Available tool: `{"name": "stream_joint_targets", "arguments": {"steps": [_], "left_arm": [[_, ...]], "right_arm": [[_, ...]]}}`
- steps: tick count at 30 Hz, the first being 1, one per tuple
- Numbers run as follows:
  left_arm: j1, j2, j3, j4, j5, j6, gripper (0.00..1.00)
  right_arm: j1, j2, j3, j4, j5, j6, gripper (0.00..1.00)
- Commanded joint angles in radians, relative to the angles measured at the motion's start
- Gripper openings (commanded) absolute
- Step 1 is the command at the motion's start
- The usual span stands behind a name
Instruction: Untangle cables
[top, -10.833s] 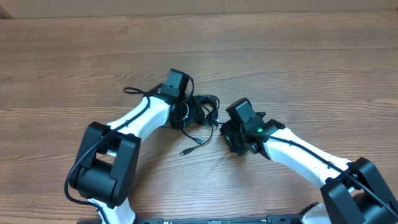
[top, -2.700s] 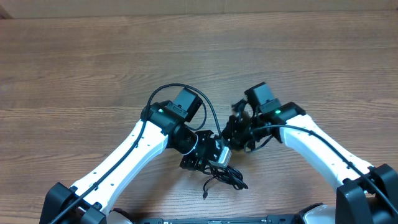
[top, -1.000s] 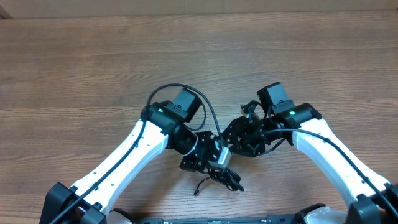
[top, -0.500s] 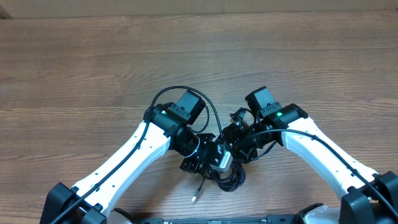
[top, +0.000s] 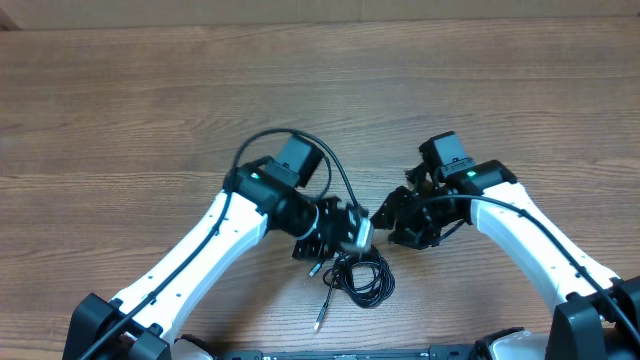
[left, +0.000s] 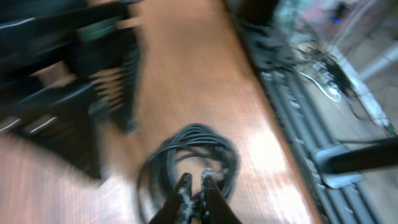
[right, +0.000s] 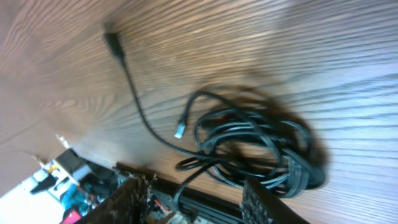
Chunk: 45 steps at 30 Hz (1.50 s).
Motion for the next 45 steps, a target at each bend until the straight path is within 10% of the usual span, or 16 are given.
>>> {"name": "stream_joint_targets", "arguments": {"steps": [1,9,12,31,45], "left_arm": [[0.059,0.006,0.014,0.063,-0.027,-0.227,0.11],[0.215,0.006,0.014,0.179,-0.026,-0.499,0.21],[0.259,0.006,0.014,0.186,-0.026,-0.544,0.44],[0.289,0.007,-0.015,0.224,-0.027,-0.575,0.51],[0.290,0.007,-0.015,0.289,-0.177,-0.753,0.41]], "right_arm": [[0.012,-0.002,0.012,-0.019,0.027,-0.030,0.45],[0.195,-0.002,0.008,-0.025,0.113,-0.029,0.43],[0.279,-0.002,0.008,-0.036,0.204,0.000,0.44],[0.660,0.051,-0.008,0.023,0.592,0.042,0.44],[0.655,0.121,-0.013,0.083,0.736,0.042,0.04]]}}
